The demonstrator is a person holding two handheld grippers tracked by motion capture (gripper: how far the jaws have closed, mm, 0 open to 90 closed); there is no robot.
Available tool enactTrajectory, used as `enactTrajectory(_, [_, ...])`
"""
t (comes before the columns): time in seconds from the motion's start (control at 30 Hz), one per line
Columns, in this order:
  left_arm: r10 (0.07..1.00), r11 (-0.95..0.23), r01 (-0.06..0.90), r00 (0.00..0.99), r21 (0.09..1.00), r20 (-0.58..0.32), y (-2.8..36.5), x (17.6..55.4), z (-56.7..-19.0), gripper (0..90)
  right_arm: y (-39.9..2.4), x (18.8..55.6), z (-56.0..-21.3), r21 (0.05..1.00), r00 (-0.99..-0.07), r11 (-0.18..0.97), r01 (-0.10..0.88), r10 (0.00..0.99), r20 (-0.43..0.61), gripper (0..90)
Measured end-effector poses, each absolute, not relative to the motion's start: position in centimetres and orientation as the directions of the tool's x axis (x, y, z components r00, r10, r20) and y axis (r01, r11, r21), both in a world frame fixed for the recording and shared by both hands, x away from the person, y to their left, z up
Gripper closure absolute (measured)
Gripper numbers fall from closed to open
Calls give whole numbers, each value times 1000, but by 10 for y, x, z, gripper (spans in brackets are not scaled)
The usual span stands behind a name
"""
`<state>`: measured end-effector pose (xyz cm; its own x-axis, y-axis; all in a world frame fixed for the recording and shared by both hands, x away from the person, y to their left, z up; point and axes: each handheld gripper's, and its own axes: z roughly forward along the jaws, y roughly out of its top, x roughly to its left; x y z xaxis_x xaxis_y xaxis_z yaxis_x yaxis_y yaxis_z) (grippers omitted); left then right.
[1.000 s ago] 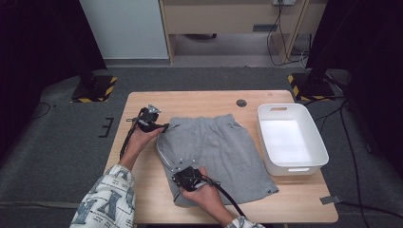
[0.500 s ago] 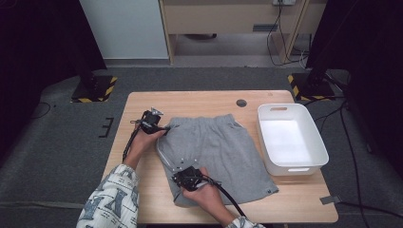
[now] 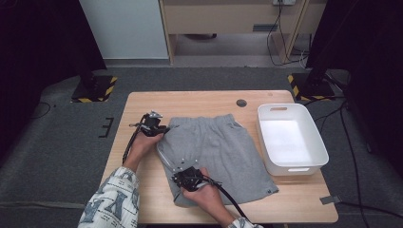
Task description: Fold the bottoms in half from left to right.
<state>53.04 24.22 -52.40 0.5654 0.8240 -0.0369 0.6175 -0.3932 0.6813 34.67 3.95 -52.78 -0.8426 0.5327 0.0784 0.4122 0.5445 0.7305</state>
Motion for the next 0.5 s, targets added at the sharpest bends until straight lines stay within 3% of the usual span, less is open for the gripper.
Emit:
enactTrajectory(0.1, [835, -400, 615, 551, 680, -7, 242, 530, -521, 851, 40, 347, -528, 731, -843, 545, 411, 532, 78, 824])
enactTrajectory(0.27, [845, -380, 596, 535, 708, 3, 243, 525, -511, 865, 39, 346, -528, 735, -843, 542, 407, 533, 74, 794])
enactTrajectory(0.5, [843, -384, 572, 537, 725, 23, 239, 515, -493, 867, 33, 346, -527, 737, -820, 512, 441, 564, 99, 641])
